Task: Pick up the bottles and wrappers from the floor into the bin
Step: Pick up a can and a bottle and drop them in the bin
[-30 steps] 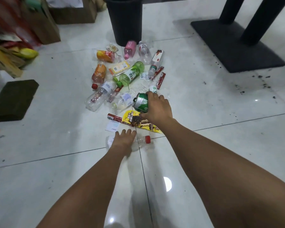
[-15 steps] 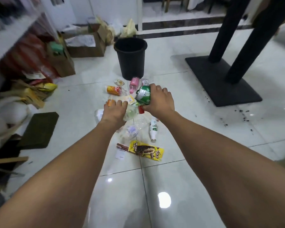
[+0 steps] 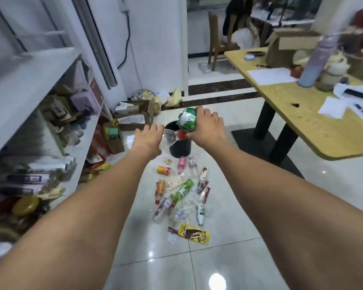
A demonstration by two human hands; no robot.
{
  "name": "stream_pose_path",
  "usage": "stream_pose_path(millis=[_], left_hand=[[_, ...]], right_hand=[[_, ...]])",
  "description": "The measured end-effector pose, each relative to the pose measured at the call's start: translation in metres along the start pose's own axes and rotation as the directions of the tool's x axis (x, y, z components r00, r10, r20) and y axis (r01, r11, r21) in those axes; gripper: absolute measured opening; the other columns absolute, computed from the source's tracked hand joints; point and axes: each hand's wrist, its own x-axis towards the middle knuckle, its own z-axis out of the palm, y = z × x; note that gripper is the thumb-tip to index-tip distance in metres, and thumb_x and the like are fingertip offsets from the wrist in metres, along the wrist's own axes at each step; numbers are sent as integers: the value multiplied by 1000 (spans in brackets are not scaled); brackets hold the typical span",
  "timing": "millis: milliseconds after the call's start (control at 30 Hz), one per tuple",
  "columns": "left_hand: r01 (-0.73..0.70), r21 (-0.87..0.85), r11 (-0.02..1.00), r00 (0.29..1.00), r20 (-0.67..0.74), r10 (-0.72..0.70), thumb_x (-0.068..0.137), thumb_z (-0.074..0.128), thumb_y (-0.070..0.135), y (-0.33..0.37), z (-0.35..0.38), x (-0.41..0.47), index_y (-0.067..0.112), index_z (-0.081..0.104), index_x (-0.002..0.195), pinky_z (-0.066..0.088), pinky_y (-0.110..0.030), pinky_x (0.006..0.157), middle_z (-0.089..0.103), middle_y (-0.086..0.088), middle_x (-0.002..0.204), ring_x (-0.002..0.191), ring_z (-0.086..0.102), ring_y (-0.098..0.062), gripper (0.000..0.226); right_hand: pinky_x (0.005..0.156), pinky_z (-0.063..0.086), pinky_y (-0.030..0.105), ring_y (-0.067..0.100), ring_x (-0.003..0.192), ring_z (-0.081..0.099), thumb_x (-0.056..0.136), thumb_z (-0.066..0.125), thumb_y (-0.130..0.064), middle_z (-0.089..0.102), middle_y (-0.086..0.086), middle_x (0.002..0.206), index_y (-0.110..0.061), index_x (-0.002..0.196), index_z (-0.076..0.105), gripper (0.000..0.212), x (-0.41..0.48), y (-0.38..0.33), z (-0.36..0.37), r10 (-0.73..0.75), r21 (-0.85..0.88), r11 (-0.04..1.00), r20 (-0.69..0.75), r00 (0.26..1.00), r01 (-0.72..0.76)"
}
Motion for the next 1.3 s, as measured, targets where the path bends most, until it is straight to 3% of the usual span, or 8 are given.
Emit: stream_pose_path(millis=[233,400,500,733,933,1300], left_hand=[[65,4,998,994,-84,-64,83,66,28,-31,-184,8,14,25,142,34,-49,105,37,-10,142,130,37,-30,73],[90,-49,995,982,-165,-97,81,67,38,-30,-249,6,15,28,141,33,-50,106,40,-10,141,130,38,-30,76],[110,-50,993,974,-192,-118,81,67,32,-22,-271,0,14,28,141,35,-49,104,40,-10,140,129,39,-31,74],[156,-44,987,964,-212,-162,82,64,22,-4,-266,-11,13,28,141,33,-51,104,42,-12,138,128,39,-31,70],[162,-47,986,967,-192,-169,81,69,26,2,-246,-2,15,29,140,33,-51,104,42,-11,138,129,38,-31,73],[136,-74,988,976,-161,-146,79,71,28,-42,-221,88,14,31,138,35,-52,106,43,-11,138,127,40,-31,72]], right_hand=[[97,35,36,30,121,44,79,73,-33,49,8,132,-15,133,38,67,52,-60,-181,-61,-40,998,-111,992,56],[99,35,37,30,124,43,79,73,-35,49,9,133,-15,133,38,67,67,-67,-247,-89,-48,995,-166,982,82],[100,34,38,30,125,42,79,73,-35,48,9,134,-15,134,37,69,63,-63,-268,-94,-46,995,-174,980,87],[98,37,38,32,125,42,78,74,-32,47,9,132,-16,133,38,67,48,-46,-259,-112,-51,993,-150,982,106],[100,35,38,31,125,42,79,73,-31,48,10,132,-15,132,38,65,52,-24,-236,-114,-87,991,-128,985,103],[100,35,38,31,125,42,81,71,-33,46,11,135,-13,136,35,68,136,-44,-192,-76,-111,992,-108,991,64]])
